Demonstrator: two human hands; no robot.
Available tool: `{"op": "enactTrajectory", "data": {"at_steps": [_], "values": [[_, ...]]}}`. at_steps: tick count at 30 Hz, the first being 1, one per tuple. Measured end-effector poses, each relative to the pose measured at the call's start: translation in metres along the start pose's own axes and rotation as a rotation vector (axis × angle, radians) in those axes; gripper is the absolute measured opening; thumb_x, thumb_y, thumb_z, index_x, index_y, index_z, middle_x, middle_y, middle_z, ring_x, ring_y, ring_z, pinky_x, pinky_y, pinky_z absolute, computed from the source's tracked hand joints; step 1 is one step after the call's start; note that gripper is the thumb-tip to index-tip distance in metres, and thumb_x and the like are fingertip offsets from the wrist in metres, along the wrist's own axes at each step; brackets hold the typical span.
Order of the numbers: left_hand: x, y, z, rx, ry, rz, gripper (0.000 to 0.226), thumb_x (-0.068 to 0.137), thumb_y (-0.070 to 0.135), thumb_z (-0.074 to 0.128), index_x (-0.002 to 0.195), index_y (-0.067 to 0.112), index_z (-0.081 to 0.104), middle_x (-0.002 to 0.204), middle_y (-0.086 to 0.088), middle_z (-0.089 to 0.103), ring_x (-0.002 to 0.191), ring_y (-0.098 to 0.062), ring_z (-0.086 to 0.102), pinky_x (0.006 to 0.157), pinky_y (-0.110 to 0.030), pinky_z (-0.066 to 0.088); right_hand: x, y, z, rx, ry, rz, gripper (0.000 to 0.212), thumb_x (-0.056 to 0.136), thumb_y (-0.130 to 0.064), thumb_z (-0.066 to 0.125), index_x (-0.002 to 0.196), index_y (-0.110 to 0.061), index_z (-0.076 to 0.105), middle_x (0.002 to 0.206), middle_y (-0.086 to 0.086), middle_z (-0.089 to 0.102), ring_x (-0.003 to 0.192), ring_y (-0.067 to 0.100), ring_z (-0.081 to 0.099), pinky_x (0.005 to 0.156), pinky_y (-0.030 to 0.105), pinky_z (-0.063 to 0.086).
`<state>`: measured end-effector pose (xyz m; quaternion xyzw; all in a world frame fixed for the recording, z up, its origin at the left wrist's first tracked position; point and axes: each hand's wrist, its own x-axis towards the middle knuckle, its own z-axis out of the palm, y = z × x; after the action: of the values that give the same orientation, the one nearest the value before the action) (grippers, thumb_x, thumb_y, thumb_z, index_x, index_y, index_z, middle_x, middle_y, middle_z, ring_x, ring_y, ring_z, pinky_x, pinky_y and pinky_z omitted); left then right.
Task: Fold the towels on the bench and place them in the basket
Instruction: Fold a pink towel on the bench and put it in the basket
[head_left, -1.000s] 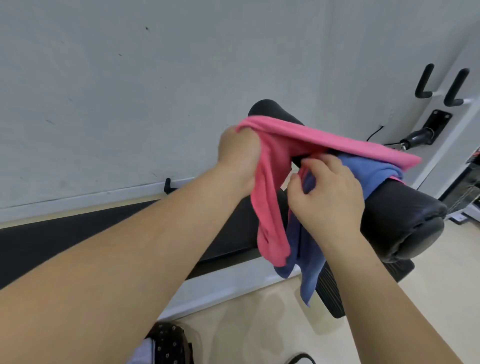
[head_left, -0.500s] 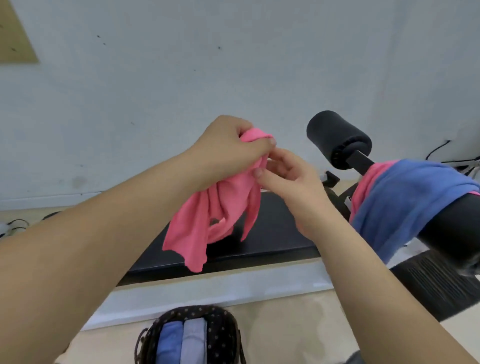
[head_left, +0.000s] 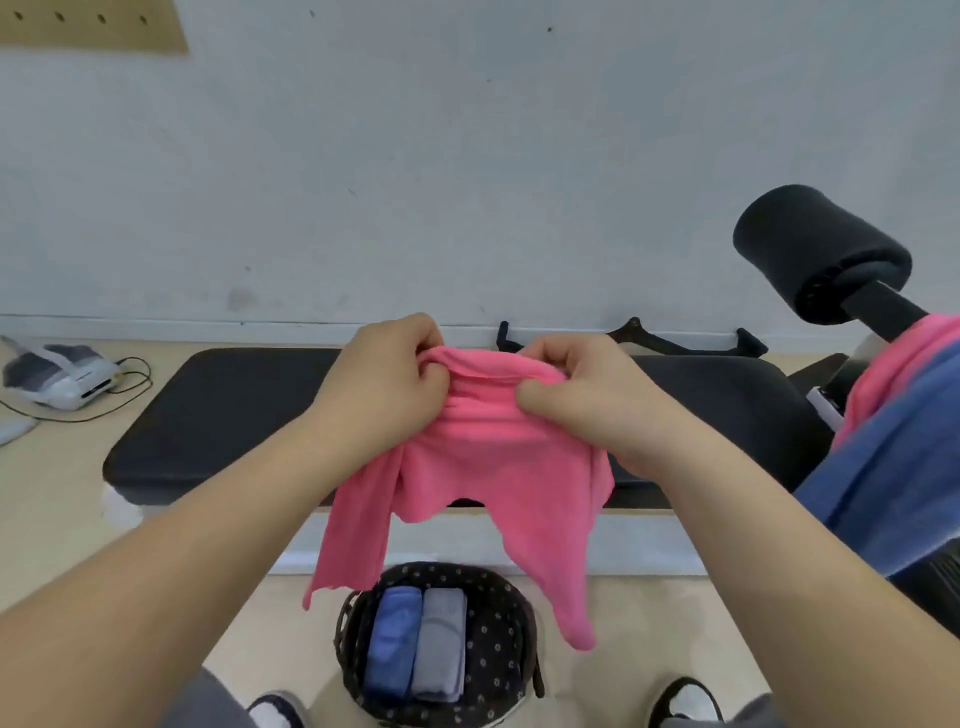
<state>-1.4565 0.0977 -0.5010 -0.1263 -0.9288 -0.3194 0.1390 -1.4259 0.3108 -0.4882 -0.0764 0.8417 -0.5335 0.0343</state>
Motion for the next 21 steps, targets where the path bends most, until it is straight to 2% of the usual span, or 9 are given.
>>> {"op": "enactTrajectory", "data": {"at_steps": [2,6,9,12,14,16,19,21], "values": [[0.000,-0.020,0.013,-0.015,0.039,-0.055,0.020,0.075,0.004,0.053,0.074,0.022,0.061,0.069,0.009,0.063,0.069,-0.011,0.058,0.066,-0.040,0.052,0.006,0.005,-0.002,-0.097,-0.020,0.034,0.012,0.081,-0.010,0.069,0.087,-0.019,0.075,0.084,0.008,0.075,0.069,0.012,0.065,0.067,0.030,0.053],[0.009,-0.043,0.023,-0.058,0.060,-0.150,0.030,0.076,-0.001,0.048,0.076,0.024,0.065,0.074,0.009,0.066,0.074,-0.015,0.061,0.068,-0.036,0.054,0.013,0.025,-0.008,-0.396,0.026,-0.031,0.011,0.087,-0.016,0.063,0.085,-0.022,0.071,0.081,-0.001,0.073,0.075,0.016,0.067,0.068,0.034,0.055],[0.015,-0.055,0.023,-0.118,0.111,-0.204,0.031,0.081,-0.003,0.048,0.083,0.021,0.068,0.078,0.006,0.067,0.074,-0.011,0.061,0.064,-0.027,0.049,0.014,0.038,-0.008,-0.434,-0.007,-0.055,0.018,0.094,-0.015,0.054,0.090,-0.022,0.070,0.082,-0.003,0.071,0.078,0.016,0.064,0.070,0.034,0.052],[0.016,-0.073,0.030,-0.251,0.118,-0.300,0.024,0.094,0.005,0.052,0.096,0.022,0.069,0.090,0.006,0.068,0.081,-0.009,0.062,0.067,-0.022,0.045,0.015,0.044,-0.008,-0.440,-0.037,-0.059,0.024,0.103,-0.020,0.050,0.088,-0.018,0.069,0.079,0.001,0.068,0.074,0.017,0.060,0.069,0.032,0.048],[0.019,-0.081,0.031,-0.274,0.125,-0.302,0.018,0.099,0.013,0.053,0.099,0.022,0.069,0.094,0.007,0.069,0.089,-0.013,0.065,0.074,-0.025,0.046,0.018,0.048,-0.010,-0.434,0.014,-0.047,0.027,0.102,-0.024,0.055,0.077,-0.018,0.066,0.065,-0.006,0.059,0.061,0.011,0.051,0.059,0.028,0.041],[0.021,-0.085,0.027,-0.205,0.136,-0.260,0.014,0.100,0.019,0.055,0.096,0.020,0.068,0.091,0.006,0.070,0.089,-0.017,0.065,0.078,-0.032,0.048,0.021,0.053,-0.015,-0.444,0.074,-0.016,0.032,0.098,-0.030,0.063,0.070,-0.015,0.063,0.059,-0.007,0.050,0.056,0.008,0.043,0.055,0.026,0.036],[0.018,-0.090,0.020,-0.065,0.122,-0.179,0.015,0.099,0.028,0.059,0.091,0.019,0.070,0.084,0.002,0.070,0.085,-0.022,0.064,0.079,-0.039,0.052,0.022,0.057,-0.024,-0.370,0.151,0.048,0.027,0.088,-0.034,0.077,0.071,-0.015,0.069,0.060,-0.008,0.054,0.057,0.005,0.047,0.055,0.023,0.038],[0.014,-0.094,0.014,0.016,0.091,-0.148,0.014,0.098,0.029,0.059,0.092,0.023,0.070,0.083,0.006,0.069,0.085,-0.022,0.063,0.078,-0.040,0.053,0.019,0.057,-0.033,-0.321,0.171,0.093,0.018,0.082,-0.028,0.084,0.075,-0.017,0.072,0.062,-0.010,0.060,0.059,0.004,0.052,0.057,0.022,0.043]]}}
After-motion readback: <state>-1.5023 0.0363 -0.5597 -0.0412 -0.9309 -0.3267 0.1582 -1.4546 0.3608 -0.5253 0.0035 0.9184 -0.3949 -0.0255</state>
